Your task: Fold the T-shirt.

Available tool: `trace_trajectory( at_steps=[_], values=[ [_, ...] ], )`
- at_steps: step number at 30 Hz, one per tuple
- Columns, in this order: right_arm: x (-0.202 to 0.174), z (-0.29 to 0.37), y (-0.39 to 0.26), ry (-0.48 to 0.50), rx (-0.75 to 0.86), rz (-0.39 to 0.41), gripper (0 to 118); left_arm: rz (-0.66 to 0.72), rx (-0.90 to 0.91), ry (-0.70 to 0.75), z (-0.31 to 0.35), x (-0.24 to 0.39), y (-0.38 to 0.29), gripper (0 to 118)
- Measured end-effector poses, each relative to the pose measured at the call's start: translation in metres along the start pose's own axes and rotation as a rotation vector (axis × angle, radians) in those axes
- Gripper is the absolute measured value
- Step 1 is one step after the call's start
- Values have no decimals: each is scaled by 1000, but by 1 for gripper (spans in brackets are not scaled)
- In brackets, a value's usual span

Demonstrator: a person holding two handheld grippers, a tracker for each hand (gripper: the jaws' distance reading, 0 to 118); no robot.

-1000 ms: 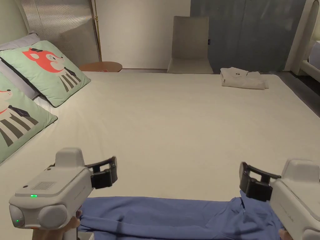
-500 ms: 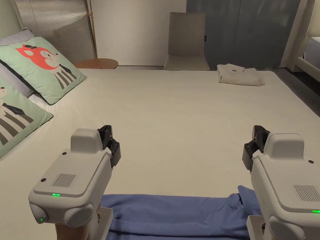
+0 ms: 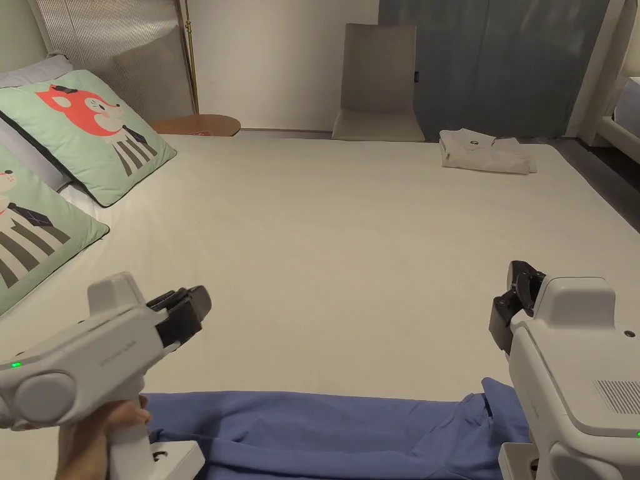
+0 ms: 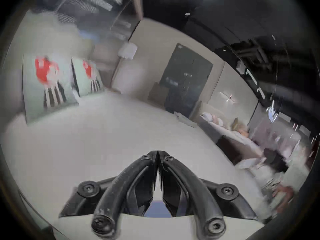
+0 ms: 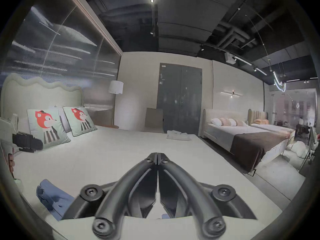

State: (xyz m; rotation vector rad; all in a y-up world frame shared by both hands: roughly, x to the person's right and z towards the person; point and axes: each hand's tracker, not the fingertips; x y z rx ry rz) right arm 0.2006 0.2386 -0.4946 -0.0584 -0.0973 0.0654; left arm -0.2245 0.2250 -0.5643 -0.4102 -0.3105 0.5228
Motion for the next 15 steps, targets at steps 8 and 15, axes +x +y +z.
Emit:
trace_trajectory(
  at_steps=[8, 15],
  values=[
    [-10, -14, -12, 9, -37, 11, 1, 195, -295, -40, 0, -94, 1, 0],
    [-15, -21, -20, 11, -92, 12, 1, 356, -436, -33, 2, -179, -17, 62]
  ],
)
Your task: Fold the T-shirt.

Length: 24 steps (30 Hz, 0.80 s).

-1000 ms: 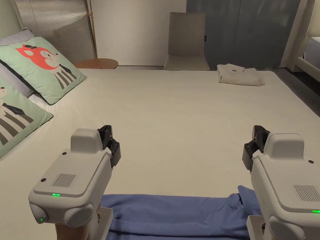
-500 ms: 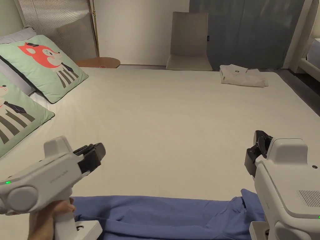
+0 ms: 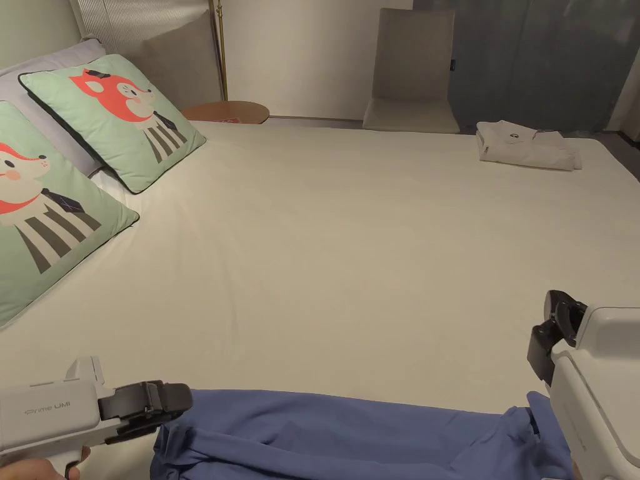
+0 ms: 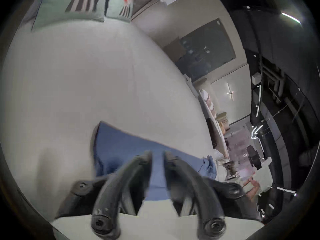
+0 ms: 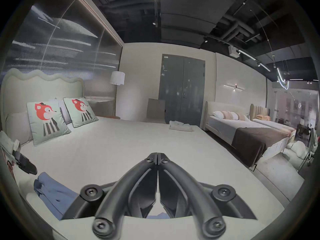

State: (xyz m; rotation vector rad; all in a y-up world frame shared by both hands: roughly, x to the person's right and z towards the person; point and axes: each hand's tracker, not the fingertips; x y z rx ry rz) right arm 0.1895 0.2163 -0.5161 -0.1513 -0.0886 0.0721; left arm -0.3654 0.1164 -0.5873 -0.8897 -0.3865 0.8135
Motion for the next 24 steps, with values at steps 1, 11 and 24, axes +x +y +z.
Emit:
trace_trajectory(
  at_steps=[1, 11, 24],
  values=[
    [0, -2, -2, 3, -8, -2, 1, 10, -13, 10, -2, 0, -7, 83],
    [-2, -14, -17, -4, -62, 9, 1, 68, -33, 31, -21, -37, -13, 99],
    [-1, -5, -5, 0, -71, 2, 1, -73, 7, 124, -33, 51, -51, 6]
  ],
)
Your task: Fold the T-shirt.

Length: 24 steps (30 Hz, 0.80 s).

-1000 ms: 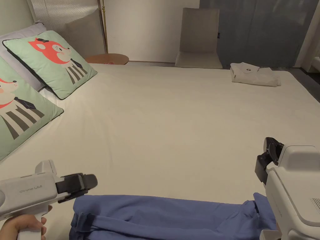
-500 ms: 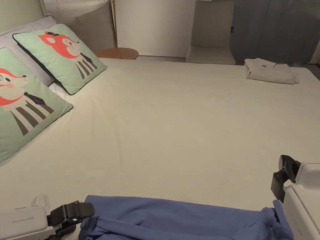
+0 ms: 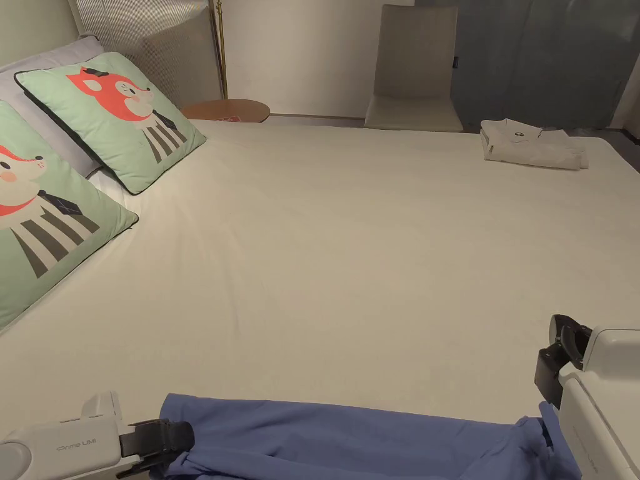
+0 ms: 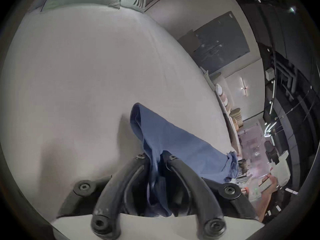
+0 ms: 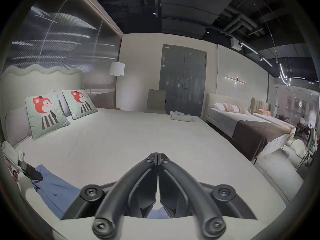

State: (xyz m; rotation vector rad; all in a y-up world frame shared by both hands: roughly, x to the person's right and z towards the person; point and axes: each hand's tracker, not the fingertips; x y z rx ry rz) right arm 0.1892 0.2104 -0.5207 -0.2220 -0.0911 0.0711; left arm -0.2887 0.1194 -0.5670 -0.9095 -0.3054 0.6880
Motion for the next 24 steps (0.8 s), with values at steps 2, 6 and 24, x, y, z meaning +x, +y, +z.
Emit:
trace_trajectory(
  at_steps=[2, 6, 24],
  values=[
    [1, -1, 1, 5, 6, 3, 1, -28, 21, -1, 15, -20, 22, 6],
    [4, 3, 5, 10, 20, -6, 1, -83, 64, 45, 45, -13, 37, 6],
    [23, 30, -1, 10, 34, -36, 1, -366, -91, 129, -40, 141, -6, 6]
  ],
)
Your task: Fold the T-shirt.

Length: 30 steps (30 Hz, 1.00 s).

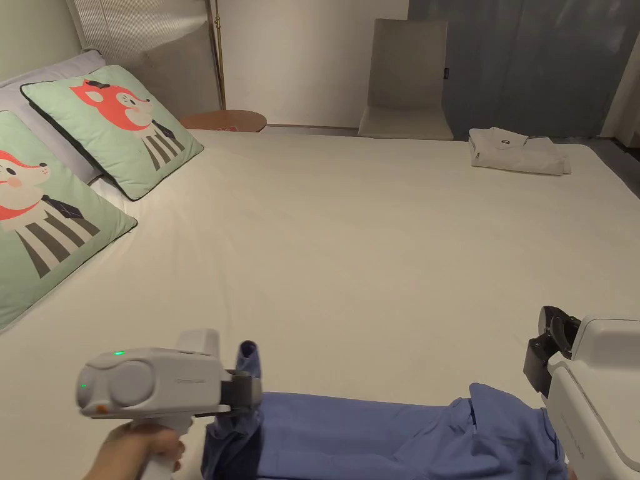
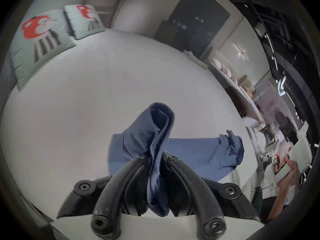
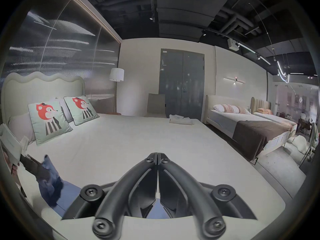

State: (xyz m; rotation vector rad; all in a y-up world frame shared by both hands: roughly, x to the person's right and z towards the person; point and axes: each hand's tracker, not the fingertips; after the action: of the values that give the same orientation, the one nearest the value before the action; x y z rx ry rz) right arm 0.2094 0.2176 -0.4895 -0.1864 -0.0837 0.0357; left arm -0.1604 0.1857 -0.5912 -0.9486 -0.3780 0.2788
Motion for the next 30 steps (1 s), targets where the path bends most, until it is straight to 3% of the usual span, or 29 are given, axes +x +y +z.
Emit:
trace_trajectory(
  at_steps=[9, 11, 12, 14, 15, 17, 18, 26, 29, 30],
  values=[
    [19, 6, -1, -31, -6, 1, 1, -76, -119, -60, -67, 85, -28, 8],
    [22, 8, 0, -35, -9, 1, 1, -102, -131, -25, -78, 94, -33, 29],
    [24, 9, 0, -38, -10, 2, 1, -103, -136, -20, -83, 95, -34, 50],
    [24, 10, 1, -39, -9, 3, 1, -94, -148, -13, -91, 90, -32, 79],
    [24, 11, 1, -41, -9, 2, 1, -95, -152, -15, -91, 90, -33, 88],
    [25, 11, 1, -44, -11, -2, 1, -99, -140, -30, -85, 95, -38, 92],
    [28, 9, 0, -45, -14, -4, 1, -103, -124, -36, -80, 94, -38, 101],
    [23, 8, -2, -29, -24, -10, 1, -122, 282, 84, -13, 71, -40, 97],
    [20, 8, -1, -20, -23, -8, 1, -174, 395, 172, -6, 55, -50, 67],
    [19, 7, -1, -18, -23, -9, 1, -189, 418, 211, -5, 51, -54, 41]
  ],
)
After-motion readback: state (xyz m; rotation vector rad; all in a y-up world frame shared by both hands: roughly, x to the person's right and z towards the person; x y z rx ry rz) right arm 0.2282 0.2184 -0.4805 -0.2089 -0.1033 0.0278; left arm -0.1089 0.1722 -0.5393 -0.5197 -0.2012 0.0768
